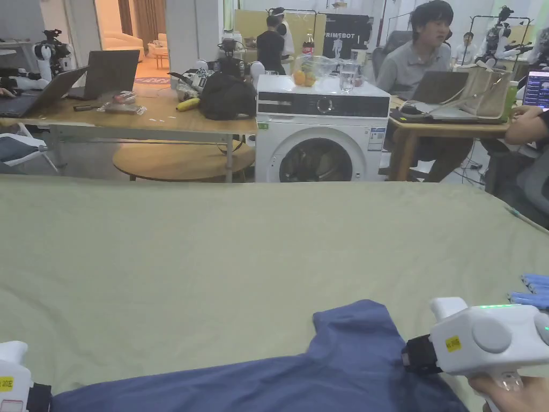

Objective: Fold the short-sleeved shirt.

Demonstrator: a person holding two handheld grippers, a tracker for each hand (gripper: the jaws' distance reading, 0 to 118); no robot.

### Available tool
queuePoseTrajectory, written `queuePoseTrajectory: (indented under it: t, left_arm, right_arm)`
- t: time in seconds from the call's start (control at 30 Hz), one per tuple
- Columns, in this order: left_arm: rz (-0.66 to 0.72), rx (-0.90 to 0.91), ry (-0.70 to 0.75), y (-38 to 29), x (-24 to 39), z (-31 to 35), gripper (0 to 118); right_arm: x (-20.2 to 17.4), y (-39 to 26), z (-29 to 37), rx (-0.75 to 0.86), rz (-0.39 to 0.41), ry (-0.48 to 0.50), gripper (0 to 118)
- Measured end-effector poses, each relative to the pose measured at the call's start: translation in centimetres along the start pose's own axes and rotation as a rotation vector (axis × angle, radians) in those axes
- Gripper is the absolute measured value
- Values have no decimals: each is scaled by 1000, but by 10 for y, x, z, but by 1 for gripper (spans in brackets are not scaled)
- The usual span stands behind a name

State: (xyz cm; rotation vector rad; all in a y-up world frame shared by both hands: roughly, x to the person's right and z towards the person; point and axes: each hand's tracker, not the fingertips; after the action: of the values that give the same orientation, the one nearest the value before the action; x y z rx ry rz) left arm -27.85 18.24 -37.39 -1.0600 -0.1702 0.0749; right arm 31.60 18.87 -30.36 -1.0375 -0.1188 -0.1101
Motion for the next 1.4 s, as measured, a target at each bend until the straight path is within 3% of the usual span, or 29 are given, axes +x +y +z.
queuePoseTrajectory:
  t: [0.03,0.07,0.13,0.17,0.2,0.3,0.37,0.53,0.7,0.93,0.97,1.0,1.03,1.07,1.1,1.13,1.27,1.4]
  left_arm:
    - [0,2,0,-1,1,1,0]
    - [0,4,-1,-3,2,1,0]
    - [6,12,-1,-3,0,1,0]
    - [9,18,0,-5,1,1,0]
    - [8,22,2,-6,2,2,0]
    - [36,31,-20,1,-2,25,0]
    - [69,201,-102,-8,-9,64,0]
    - [-76,360,-129,-65,-13,157,0]
    - [-113,337,-137,-138,-30,180,0]
    - [-109,249,-129,-201,-38,148,0]
    - [-108,248,-124,-205,-40,142,4]
    - [-100,255,-134,-208,-42,140,18]
    - [-80,283,-157,-210,-53,136,36]
    - [-64,303,-178,-211,-55,139,51]
    - [-48,325,-187,-211,-57,144,53]
    - [-34,355,-191,-209,-56,153,53]
    - [-60,553,-159,-189,-32,199,53]
    - [-73,785,-186,-170,7,241,53]
  right_arm:
    - [-2,-1,-9,-42,-6,10,37]
    - [-7,-6,-14,-64,9,-13,31]
    - [-17,-11,-2,19,92,-47,18]
    - [-18,-14,0,13,79,-27,6]
    - [-22,-16,3,13,83,-27,3]
    - [-22,-28,32,161,74,-69,2]
    - [-21,-38,68,238,70,-17,2]
    - [-14,-98,156,374,36,26,2]
    - [-11,-186,196,374,-12,36,2]
    - [-22,-257,173,267,-9,8,2]
    - [-25,-262,169,269,-6,0,2]
    - [-25,-263,164,267,-1,-8,5]
    - [-27,-265,163,274,10,-23,15]
    - [-28,-268,163,282,16,-39,40]
    - [-28,-269,166,291,19,-50,57]
    - [-25,-269,172,333,17,-64,65]
    - [-33,-247,207,517,-29,-1,66]
    - [-71,-214,230,635,10,60,65]
